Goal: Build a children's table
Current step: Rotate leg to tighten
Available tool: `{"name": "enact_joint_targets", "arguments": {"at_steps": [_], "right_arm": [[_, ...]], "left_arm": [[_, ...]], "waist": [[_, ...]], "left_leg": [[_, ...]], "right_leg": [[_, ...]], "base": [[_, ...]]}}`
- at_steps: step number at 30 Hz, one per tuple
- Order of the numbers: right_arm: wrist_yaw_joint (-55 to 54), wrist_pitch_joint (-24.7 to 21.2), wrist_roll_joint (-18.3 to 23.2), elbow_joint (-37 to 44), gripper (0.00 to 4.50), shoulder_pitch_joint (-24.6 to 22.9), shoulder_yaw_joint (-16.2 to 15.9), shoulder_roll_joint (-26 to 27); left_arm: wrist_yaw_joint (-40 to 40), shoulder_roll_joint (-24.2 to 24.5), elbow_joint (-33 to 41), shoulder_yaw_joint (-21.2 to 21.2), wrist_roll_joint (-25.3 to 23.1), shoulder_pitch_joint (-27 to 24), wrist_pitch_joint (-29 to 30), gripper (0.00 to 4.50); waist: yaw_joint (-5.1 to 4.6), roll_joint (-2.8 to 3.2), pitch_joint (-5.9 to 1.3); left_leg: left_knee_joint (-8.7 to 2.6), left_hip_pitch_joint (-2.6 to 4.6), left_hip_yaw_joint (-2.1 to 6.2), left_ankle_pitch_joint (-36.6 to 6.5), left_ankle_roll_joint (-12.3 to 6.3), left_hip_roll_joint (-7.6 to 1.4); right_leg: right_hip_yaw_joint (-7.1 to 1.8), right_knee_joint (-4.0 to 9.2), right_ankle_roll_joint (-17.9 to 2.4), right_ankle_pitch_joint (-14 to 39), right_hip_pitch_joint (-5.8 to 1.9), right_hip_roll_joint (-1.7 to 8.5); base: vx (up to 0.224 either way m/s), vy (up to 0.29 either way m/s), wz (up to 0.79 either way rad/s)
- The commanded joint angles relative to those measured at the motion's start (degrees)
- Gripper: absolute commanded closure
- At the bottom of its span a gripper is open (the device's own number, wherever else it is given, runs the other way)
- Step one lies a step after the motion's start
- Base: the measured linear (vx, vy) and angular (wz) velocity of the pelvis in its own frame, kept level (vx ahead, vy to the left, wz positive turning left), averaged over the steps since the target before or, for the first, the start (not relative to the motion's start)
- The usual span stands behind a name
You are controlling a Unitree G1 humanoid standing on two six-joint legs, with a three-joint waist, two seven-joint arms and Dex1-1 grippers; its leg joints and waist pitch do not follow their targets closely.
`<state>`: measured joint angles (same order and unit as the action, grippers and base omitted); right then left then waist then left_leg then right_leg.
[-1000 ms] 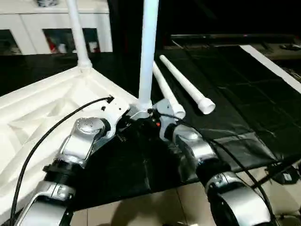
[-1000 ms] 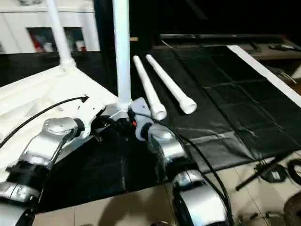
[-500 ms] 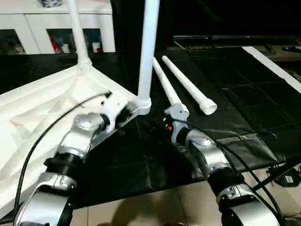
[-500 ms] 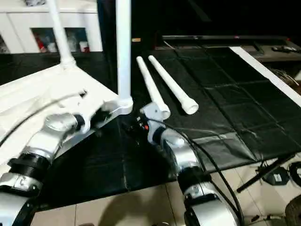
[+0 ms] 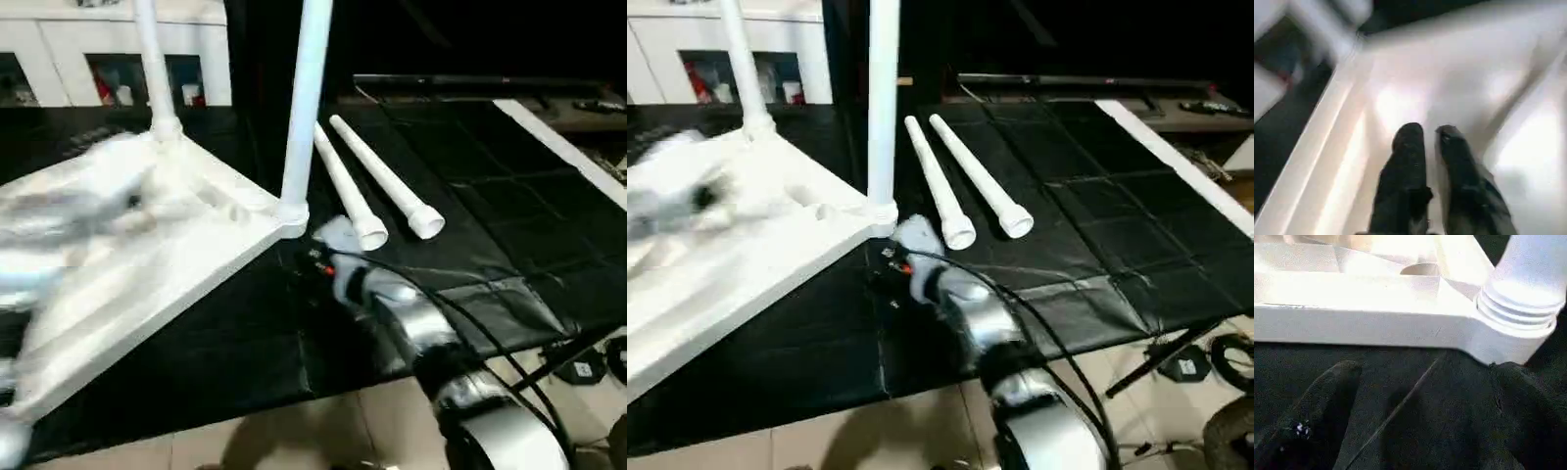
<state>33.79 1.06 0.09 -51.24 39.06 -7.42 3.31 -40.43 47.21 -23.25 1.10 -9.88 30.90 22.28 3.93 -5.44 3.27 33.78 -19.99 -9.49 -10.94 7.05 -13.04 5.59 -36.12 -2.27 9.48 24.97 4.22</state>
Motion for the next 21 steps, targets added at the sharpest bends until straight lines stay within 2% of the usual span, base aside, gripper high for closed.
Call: {"name": "enact_joint_targets", "arguments": {"at_steps": [1,2,3,4,5,6,7,8,14,18,21], "right_arm": [[-0.80,-0.83,-0.66,-1.92,0.00,0.97,-0.43,0.24],[-0.96,-0.96,-0.76,-2.63,0.00,1.58,-0.58,0.64],[-1.25,-1.06,-0.86,-3.34,0.00,2.19,-0.69,1.10],[-1.33,-1.08,-0.89,-3.54,0.00,2.36,-0.72,1.23],[-1.85,-1.05,-1.10,-4.94,0.00,3.43,-0.84,1.90],[-2.01,-1.05,-1.19,-5.41,0.00,3.77,-0.90,2.10],[-2.38,-0.94,-1.36,-6.38,0.00,4.40,-1.03,2.40],[-2.88,-1.08,-1.62,-7.31,0.00,4.96,-1.17,2.66],[-4.54,-0.49,-2.85,-11.42,0.00,7.20,-1.28,3.83],[-5.73,-0.01,-2.62,-13.92,0.00,8.84,-0.78,4.66],[-6.16,0.14,-2.29,-15.01,0.00,9.47,-0.48,5.05]], "left_arm": [[-1.42,3.13,0.46,-0.82,-2.83,-1.23,1.78,4.35],[-1.22,5.03,-0.31,-1.00,-3.49,-2.04,2.28,4.43],[-0.43,6.53,-1.81,-1.05,-4.16,-2.69,2.41,4.45],[-0.22,6.94,-2.23,-1.06,-4.35,-2.87,2.45,4.47],[1.12,9.28,-4.39,-1.69,-5.83,-4.04,2.44,4.48],[1.47,9.95,-5.03,-1.91,-6.25,-4.43,2.43,4.48],[1.72,10.69,-5.49,-2.02,-6.84,-5.19,2.98,4.48],[1.79,11.37,-5.33,-2.52,-7.74,-6.14,3.38,4.48],[-1.09,12.22,-2.04,-4.52,-9.32,-9.73,7.33,4.48],[-7.56,11.96,-0.55,-6.70,-6.78,-11.49,6.93,4.48],[-12.07,10.81,2.94,-6.66,-2.44,-12.82,5.25,4.48]], "waist": [[-0.09,1.97,-3.67],[-0.15,2.02,-3.68],[0.04,2.24,-3.61],[0.17,1.87,-3.44],[0.35,1.90,-3.53],[0.27,1.43,-3.51],[0.34,1.59,-3.47],[0.36,1.49,-3.42],[0.98,2.06,-3.46],[1.07,1.70,-3.39],[1.04,1.70,-3.30]], "left_leg": [[-4.26,0.44,-0.26,-9.31,0.48,-0.48],[-4.26,0.45,-0.27,-9.32,0.67,-0.42],[-4.22,0.98,-0.38,-9.93,0.93,-0.52],[-4.38,0.68,-0.28,-11.09,1.18,-0.42],[-4.43,0.80,-0.19,-12.07,1.54,-0.50],[-4.45,0.59,-0.13,-12.23,1.54,-0.48],[-4.62,0.67,-0.01,-13.13,1.83,-0.48],[-4.57,0.82,-0.07,-13.03,1.98,-0.56],[-4.64,1.10,-0.06,-13.04,3.34,-0.62],[-4.68,0.83,0.13,-14.31,3.72,-0.48],[-4.67,0.82,0.18,-15.00,3.76,-0.52]], "right_leg": [[-3.49,3.52,-9.60,10.75,-3.62,3.60],[-3.52,3.45,-9.81,10.20,-3.72,3.50],[-3.57,3.50,-10.58,8.95,-3.18,3.51],[-3.53,3.42,-10.64,9.95,-3.40,3.48],[-3.58,3.58,-10.15,10.99,-3.46,3.66],[-3.60,3.51,-10.01,11.40,-3.50,3.69],[-3.64,3.70,-9.46,13.06,-3.52,3.77],[-3.72,3.80,-9.56,12.81,-3.36,3.81],[-3.71,3.37,-10.72,9.79,-3.22,3.79],[-3.74,3.44,-11.03,10.48,-3.58,3.90],[-3.81,3.57,-10.96,11.83,-3.47,4.02]], "base": [[0.000,0.000,0.00],[0.000,0.000,0.00],[0.000,0.000,0.00],[0.000,0.000,0.00],[0.000,0.000,0.00],[0.000,0.000,0.00],[0.000,0.000,0.00],[0.000,0.000,0.00],[0.000,0.000,0.00],[0.000,0.000,0.00],[0.000,0.000,0.00]]}}
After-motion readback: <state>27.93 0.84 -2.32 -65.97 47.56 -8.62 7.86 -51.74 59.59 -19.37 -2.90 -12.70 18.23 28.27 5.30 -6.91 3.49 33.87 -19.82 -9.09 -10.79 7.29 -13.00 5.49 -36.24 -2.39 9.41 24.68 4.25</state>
